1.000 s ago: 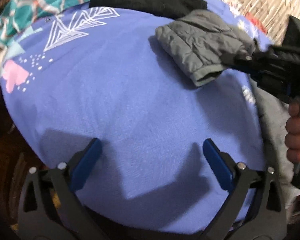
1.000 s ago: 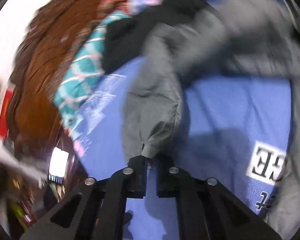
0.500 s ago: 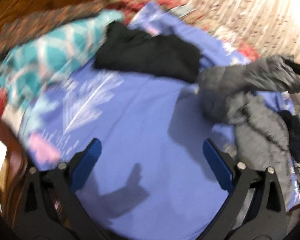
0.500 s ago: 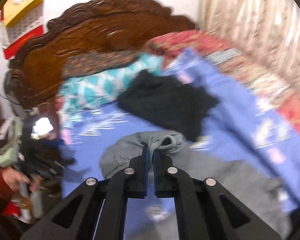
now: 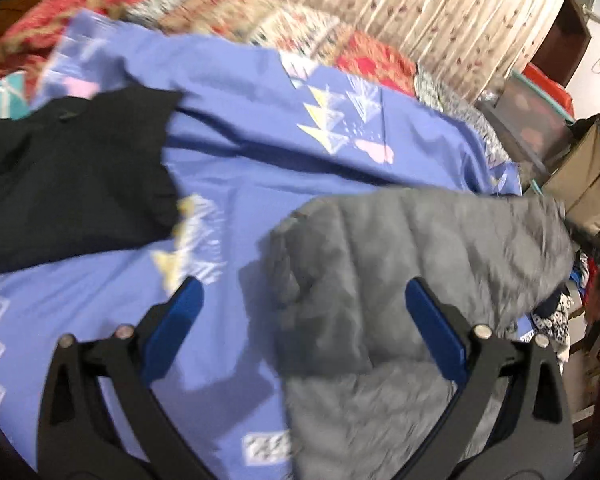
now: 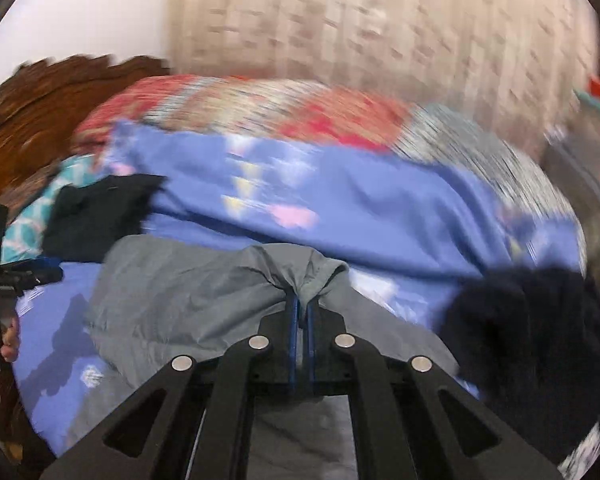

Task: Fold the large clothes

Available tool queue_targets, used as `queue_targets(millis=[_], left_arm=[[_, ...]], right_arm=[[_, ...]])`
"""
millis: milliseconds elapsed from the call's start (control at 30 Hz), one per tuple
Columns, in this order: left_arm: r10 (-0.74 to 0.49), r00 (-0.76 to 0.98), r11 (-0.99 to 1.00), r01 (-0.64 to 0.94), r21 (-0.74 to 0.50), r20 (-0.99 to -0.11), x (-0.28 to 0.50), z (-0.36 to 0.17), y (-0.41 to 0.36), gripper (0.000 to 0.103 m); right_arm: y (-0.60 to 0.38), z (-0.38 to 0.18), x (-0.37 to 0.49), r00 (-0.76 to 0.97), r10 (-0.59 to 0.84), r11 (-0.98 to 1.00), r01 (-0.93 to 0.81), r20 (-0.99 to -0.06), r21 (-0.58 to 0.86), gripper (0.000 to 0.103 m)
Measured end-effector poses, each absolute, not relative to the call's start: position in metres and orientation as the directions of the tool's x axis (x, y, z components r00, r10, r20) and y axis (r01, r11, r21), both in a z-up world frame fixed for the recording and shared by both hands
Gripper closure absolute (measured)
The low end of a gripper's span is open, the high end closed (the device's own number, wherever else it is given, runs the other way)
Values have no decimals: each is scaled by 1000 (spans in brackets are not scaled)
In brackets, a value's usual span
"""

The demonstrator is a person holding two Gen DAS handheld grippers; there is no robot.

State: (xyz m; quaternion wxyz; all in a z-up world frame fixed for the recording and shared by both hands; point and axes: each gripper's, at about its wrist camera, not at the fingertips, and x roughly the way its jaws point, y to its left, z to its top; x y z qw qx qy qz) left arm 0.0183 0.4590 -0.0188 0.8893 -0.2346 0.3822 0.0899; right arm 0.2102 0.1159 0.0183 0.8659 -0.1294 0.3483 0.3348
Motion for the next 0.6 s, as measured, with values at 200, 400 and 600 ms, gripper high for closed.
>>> queue_targets(millis=[200, 400, 600], left_arm=[[28, 590, 924, -324, -205, -807, 107, -56, 421, 6], [-8, 522, 908, -353, -225, -853, 132, -94, 427, 6], [-50, 568, 890, -348, -295, -821, 96, -104, 422, 6]], right_arm=[[55, -49, 264, 528, 391, 854, -514, -754, 82, 74], [4, -90, 278, 516, 332, 923, -351, -790, 158, 75], [-54, -85, 265, 604, 309, 950, -160, -734, 268, 74]])
